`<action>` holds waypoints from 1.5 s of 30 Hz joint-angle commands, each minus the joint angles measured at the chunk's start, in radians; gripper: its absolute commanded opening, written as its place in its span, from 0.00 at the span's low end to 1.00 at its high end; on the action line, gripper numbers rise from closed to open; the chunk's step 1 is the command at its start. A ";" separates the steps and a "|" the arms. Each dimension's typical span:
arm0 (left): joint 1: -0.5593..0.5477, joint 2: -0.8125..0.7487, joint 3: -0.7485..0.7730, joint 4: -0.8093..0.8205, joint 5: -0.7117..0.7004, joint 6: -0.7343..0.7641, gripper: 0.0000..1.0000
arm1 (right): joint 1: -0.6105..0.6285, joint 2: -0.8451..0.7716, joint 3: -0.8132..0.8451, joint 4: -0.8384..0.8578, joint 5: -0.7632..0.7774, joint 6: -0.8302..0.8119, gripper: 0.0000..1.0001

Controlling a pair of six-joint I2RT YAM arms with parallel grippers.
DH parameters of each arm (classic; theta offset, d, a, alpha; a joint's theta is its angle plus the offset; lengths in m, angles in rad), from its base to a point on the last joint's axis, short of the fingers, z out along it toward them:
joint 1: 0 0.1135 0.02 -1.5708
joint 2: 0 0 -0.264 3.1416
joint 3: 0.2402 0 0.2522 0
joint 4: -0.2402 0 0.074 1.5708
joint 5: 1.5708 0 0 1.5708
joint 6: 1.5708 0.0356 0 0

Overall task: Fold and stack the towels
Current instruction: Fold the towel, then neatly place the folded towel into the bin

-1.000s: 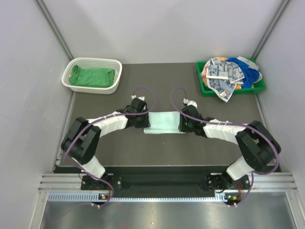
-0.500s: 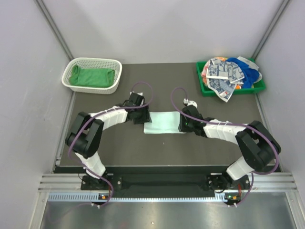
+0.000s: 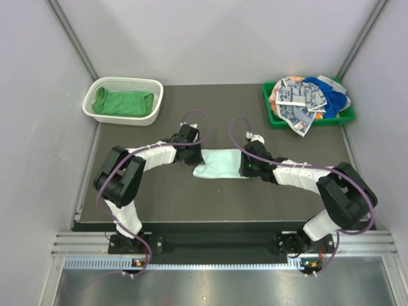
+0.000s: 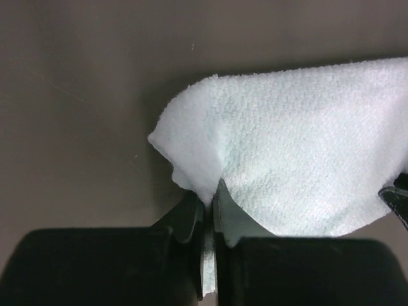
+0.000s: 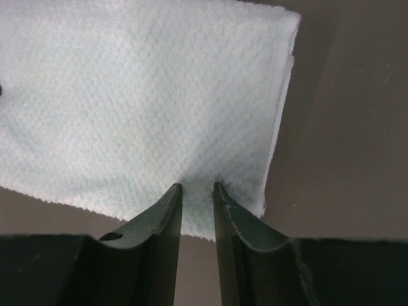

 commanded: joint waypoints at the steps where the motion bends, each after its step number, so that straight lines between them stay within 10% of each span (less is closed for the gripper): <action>1: -0.025 0.077 -0.014 -0.122 -0.094 0.000 0.00 | -0.013 -0.049 0.005 -0.007 -0.012 -0.015 0.27; 24: 0.073 0.560 0.988 -0.524 -1.106 0.403 0.00 | -0.030 -0.194 0.364 -0.231 -0.061 -0.141 0.39; 45: 0.231 0.582 1.020 0.249 -1.238 0.998 0.00 | -0.032 -0.039 0.412 -0.179 -0.129 -0.158 0.38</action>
